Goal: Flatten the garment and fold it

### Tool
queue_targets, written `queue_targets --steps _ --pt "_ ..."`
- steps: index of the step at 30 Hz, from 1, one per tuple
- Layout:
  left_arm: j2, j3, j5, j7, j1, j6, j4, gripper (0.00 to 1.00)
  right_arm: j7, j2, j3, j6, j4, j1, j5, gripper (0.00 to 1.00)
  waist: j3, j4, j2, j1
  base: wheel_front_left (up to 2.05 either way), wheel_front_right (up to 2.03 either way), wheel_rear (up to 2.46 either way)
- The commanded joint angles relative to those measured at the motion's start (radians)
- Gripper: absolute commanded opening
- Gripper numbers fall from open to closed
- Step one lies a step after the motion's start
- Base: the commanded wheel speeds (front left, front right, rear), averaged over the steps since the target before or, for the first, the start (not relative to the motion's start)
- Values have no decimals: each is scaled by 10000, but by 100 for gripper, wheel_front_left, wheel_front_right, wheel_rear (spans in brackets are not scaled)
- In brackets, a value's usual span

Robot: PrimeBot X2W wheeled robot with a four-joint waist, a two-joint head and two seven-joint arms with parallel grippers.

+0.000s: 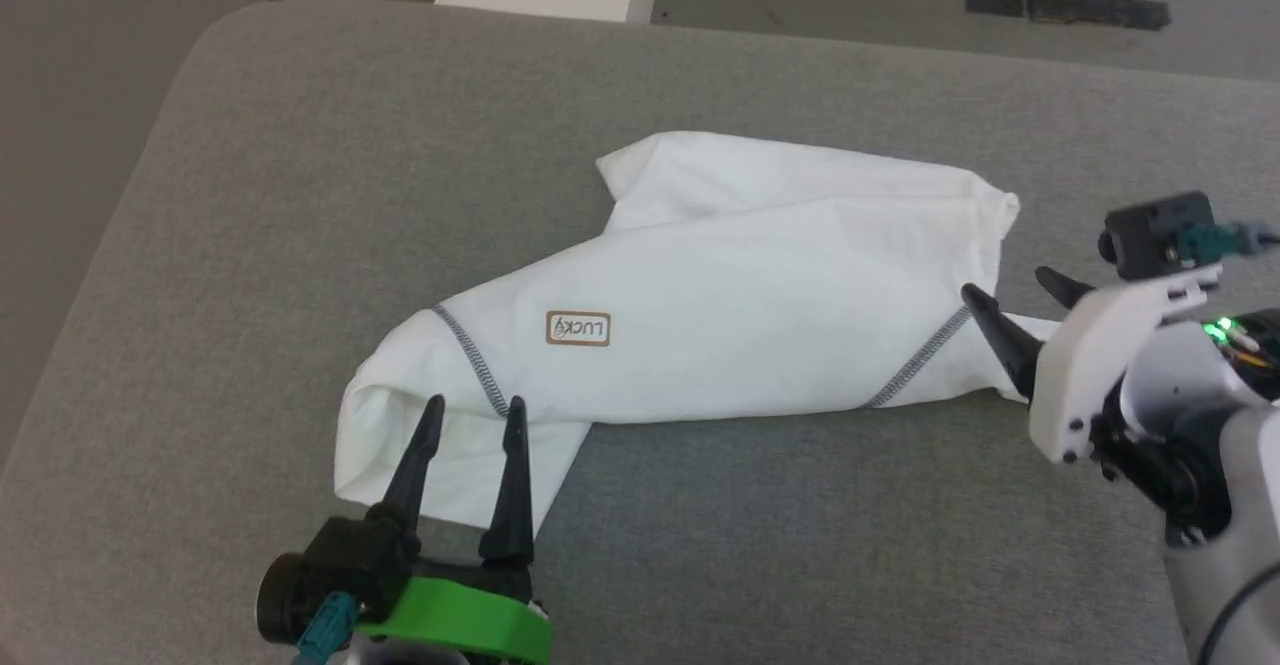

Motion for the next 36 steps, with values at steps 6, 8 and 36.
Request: queue_targets --steps 6,8,36 --pt "-347 32 298 -47 -419 -386 197 100 766 -337 579 -13 1621 -1385 -140 100 586 740 0 0 0 0 0" --pt "-435 35 327 -47 -459 -474 260 100 790 -360 756 -13 2099 -1605 -265 100 652 882 0 0 0 0 0" --pt "-884 435 340 -47 89 -1047 827 100 2035 413 -2059 -13 -1690 -1375 2370 0 -371 484 0 0 0 0 0"
